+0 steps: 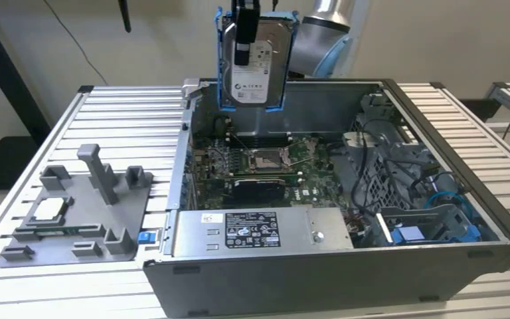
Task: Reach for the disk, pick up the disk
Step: 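Pick up the disk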
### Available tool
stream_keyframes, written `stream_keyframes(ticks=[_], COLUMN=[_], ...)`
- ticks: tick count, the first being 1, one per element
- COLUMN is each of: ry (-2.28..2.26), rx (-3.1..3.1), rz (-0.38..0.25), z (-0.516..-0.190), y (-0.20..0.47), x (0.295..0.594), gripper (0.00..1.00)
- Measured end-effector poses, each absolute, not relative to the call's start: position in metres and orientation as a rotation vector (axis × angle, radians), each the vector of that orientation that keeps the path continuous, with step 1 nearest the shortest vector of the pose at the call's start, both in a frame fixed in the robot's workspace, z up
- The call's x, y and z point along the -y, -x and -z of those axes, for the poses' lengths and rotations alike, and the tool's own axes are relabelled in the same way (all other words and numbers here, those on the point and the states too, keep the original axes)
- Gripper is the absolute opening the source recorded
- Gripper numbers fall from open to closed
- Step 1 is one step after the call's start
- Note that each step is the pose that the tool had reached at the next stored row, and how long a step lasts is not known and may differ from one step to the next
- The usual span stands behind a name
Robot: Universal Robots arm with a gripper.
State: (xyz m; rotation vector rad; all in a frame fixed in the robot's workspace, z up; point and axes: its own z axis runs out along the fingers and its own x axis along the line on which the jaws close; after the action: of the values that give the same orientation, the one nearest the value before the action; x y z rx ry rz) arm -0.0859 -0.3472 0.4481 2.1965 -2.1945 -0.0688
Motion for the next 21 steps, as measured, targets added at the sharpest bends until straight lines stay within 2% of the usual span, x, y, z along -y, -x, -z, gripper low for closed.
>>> stream_keyframes(ticks=[21], ry=[-2.191], rx=[2.189], rz=[0.077], z=[-0.448], y=[0.018], x=[0.348], gripper=[0.00])
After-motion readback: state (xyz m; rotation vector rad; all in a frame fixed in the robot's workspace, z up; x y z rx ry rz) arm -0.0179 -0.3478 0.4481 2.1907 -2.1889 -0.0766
